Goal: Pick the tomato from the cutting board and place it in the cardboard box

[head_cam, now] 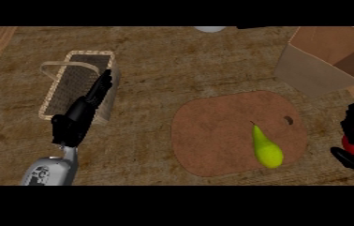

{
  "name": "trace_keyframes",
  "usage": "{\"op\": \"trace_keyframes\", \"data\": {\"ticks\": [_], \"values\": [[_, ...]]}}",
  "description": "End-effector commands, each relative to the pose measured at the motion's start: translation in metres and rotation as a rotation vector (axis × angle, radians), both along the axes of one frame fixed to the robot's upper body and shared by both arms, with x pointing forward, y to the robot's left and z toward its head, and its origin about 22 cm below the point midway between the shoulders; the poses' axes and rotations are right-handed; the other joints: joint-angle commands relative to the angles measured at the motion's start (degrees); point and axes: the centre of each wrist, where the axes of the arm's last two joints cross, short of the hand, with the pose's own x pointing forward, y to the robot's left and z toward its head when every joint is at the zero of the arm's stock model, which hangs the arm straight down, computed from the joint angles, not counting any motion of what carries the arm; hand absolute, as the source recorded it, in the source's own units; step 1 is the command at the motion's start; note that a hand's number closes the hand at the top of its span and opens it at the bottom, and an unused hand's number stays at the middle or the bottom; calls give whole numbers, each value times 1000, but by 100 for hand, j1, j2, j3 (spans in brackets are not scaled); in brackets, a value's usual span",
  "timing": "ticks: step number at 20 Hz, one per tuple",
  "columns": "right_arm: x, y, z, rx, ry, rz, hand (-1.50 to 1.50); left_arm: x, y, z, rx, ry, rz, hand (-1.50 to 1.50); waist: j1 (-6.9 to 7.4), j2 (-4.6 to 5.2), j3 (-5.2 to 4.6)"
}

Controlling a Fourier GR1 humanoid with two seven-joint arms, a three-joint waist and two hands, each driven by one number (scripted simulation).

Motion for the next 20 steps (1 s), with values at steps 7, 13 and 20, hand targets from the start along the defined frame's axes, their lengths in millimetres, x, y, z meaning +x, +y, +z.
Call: {"op": "trace_keyframes", "data": {"ticks": [7,13,20], "values": [[-35,-160,95,242,-11,-101,150,-1,-9,0,3,-1,-67,0,349,85,-31],[-45,-193,126,282,9,-200,150,9,-39,12,-15,-19,-137,0,771,149,-34],[-34,-190,108,300,91,-213,150,10,-39,5,-6,-31,-156,0,890,158,-40]]}}
